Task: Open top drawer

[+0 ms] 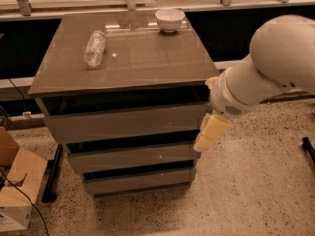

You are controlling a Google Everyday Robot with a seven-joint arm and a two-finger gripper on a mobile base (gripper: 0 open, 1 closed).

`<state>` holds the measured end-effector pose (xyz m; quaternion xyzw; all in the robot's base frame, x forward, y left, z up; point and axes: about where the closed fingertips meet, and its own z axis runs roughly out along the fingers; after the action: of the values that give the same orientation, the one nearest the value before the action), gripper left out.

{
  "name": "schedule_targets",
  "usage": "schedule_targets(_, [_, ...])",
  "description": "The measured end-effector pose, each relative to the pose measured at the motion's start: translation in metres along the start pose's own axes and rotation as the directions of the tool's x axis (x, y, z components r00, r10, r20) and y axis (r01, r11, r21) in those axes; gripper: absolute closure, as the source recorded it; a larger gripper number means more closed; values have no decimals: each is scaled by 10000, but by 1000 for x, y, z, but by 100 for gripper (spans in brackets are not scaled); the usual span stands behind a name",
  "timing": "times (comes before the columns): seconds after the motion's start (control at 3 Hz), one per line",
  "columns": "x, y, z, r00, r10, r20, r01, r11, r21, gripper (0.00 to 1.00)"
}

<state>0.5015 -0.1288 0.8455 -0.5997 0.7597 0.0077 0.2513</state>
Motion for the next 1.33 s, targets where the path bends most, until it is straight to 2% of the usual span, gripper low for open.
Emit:
schedule_targets(0.33, [2, 6, 55, 9986, 416, 318, -393, 9967, -715, 0])
schedule_targets(0.67, [2, 3, 96, 9951, 697, 704, -621, 9926, -1045, 0])
schedule_targets(1.33, [-5, -22, 172, 9862, 728, 1488, -501, 9873, -1509, 0])
